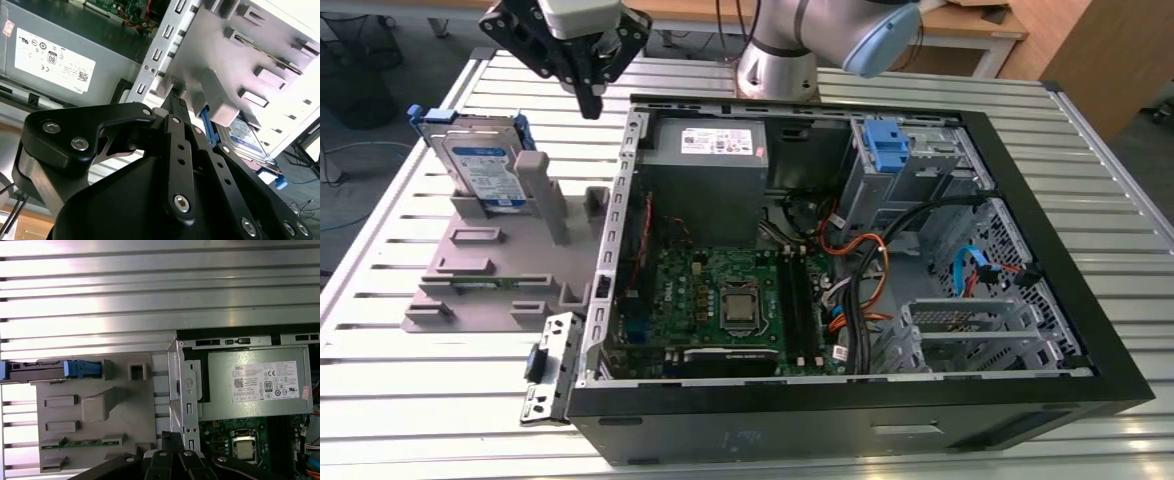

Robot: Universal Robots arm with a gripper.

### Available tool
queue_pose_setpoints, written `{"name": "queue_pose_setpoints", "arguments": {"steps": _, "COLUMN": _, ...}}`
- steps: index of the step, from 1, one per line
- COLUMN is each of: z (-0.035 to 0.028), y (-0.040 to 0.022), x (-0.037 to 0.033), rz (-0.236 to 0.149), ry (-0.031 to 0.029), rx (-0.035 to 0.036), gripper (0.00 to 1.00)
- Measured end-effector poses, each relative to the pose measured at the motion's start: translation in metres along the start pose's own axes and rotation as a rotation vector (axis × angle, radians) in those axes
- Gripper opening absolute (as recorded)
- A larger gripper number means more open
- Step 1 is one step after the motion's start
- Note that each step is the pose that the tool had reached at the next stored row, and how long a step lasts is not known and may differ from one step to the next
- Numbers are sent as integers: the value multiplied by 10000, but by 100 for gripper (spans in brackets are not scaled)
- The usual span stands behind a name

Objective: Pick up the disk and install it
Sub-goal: 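Reach for the disk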

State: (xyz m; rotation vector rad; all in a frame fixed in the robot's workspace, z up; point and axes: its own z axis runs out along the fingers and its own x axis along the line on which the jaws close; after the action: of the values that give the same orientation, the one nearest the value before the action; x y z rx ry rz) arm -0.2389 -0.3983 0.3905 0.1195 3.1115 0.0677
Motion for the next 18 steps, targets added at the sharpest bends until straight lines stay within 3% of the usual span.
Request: {"name": "queue_pose_setpoints", "arguments": {"steps": 18, "z": 0, "y": -5, "x": 61, "rz": 5, "ry": 1, "rx": 1, "gripper": 11}}
